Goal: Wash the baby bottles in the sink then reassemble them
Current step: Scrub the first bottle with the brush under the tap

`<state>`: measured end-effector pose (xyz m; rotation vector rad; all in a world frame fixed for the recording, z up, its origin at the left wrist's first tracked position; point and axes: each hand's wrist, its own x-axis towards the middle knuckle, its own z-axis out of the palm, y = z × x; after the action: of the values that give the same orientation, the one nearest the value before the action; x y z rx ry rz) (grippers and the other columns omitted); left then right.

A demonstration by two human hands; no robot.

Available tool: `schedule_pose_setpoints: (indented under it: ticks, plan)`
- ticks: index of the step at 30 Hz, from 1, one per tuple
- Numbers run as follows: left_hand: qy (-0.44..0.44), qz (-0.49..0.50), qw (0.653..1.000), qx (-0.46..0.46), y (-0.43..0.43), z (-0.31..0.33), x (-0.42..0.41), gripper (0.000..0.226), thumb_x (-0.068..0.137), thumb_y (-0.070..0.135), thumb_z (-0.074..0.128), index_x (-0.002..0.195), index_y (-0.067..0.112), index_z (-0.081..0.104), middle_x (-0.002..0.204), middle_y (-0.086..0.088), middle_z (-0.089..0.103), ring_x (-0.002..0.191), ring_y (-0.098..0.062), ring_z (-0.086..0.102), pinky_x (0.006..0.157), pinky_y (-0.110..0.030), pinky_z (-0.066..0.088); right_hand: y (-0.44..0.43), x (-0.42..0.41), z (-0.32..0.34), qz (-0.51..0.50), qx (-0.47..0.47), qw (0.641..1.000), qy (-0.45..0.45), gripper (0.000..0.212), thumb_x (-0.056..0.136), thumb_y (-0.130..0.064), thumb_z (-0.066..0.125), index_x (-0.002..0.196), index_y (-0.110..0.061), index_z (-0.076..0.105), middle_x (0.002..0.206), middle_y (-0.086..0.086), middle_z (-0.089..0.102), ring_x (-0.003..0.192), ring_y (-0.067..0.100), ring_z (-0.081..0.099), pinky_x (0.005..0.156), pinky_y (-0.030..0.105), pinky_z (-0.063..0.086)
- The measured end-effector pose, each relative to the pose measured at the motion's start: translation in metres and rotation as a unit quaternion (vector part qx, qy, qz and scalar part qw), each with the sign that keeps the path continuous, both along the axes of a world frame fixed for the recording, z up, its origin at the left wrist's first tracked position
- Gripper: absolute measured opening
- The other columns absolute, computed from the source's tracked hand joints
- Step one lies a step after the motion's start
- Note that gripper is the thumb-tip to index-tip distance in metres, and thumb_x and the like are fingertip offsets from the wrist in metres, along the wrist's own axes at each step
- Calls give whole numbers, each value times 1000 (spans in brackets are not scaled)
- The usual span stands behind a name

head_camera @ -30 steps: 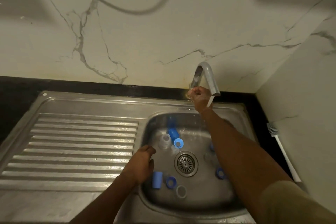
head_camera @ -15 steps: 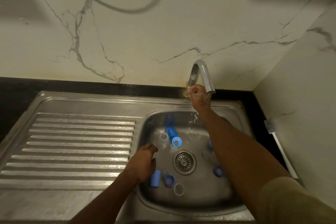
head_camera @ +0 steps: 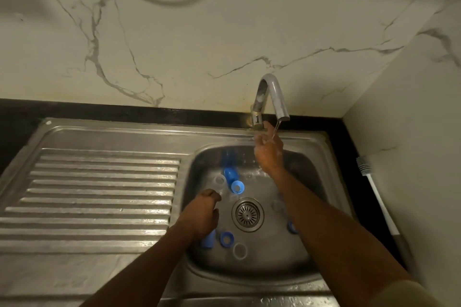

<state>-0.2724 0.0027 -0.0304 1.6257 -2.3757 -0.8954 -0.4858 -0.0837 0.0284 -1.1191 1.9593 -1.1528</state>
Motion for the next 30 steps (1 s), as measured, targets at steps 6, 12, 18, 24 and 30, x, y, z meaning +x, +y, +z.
schedule_pose_setpoints:
  ticks: [6, 12, 18, 24, 30]
  plan:
    - [-22, 7, 999, 40, -16, -15, -16, 40, 94, 15, 58, 134, 13, 54, 138, -5, 53, 127, -19, 51, 105, -28, 39, 47, -3, -21, 59, 167, 982, 68, 11, 95, -7, 57, 97, -1, 66, 91, 14, 65, 80, 20, 61, 78, 37, 52]
    - [-19, 44, 998, 40, -44, -28, -35, 65, 88, 4, 59, 147, -2, 33, 150, -22, 36, 138, -35, 38, 115, -34, 29, 50, -21, -1, -17, 170, 976, 132, 18, 95, -17, 62, 106, -6, 71, 101, 11, 71, 92, 20, 67, 91, 35, 54]
    - [-2, 84, 995, 52, -67, -58, -47, 79, 86, 8, 68, 153, 5, 27, 154, -20, 30, 141, -34, 33, 118, -40, 28, 84, -15, -4, 43, 177, 974, 138, 23, 95, -18, 62, 116, -14, 68, 106, 3, 69, 95, 15, 65, 91, 32, 53]
    - [24, 85, 994, 67, -81, -78, -38, 51, 94, 9, 62, 141, 3, 46, 139, -21, 52, 129, -36, 50, 109, -39, 37, 132, -8, -43, 44, 215, 968, 123, 26, 92, -13, 65, 118, -17, 64, 116, -4, 63, 99, 6, 58, 81, 12, 44]
    - [8, 73, 997, 12, -78, -59, -38, 32, 94, 22, 63, 121, 6, 58, 121, -18, 64, 113, -34, 60, 98, -41, 46, 136, -6, -53, 84, 240, 962, 102, 33, 93, -14, 65, 125, -13, 61, 128, 1, 62, 106, 9, 59, 80, 7, 42]
